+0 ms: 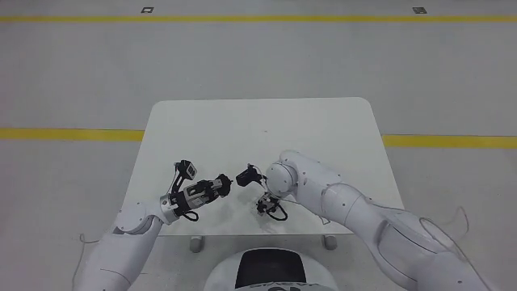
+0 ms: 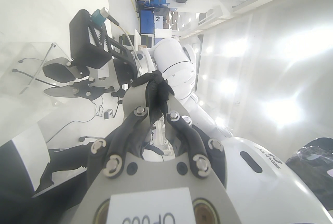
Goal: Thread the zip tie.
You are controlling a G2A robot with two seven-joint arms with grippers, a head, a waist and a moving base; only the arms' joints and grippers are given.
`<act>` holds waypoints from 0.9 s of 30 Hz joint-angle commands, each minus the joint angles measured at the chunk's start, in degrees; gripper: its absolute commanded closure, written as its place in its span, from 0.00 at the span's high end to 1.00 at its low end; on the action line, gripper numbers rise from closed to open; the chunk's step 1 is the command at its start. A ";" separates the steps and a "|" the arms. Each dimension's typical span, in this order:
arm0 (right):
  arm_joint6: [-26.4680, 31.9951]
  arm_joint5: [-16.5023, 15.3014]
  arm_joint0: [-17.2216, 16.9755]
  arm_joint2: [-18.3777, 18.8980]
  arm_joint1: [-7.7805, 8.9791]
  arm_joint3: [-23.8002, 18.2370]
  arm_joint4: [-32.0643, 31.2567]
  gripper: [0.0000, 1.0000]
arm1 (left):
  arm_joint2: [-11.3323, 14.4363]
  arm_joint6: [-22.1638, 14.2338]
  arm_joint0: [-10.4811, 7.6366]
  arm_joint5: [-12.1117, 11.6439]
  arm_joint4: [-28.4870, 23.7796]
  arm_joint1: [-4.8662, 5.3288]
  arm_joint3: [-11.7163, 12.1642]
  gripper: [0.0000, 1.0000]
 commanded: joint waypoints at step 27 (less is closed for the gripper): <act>0.72 0.52 0.77 -0.56 -3.58 5.27 -2.52 0.17 | 0.00 0.00 0.00 0.00 0.00 0.00 0.00 0.00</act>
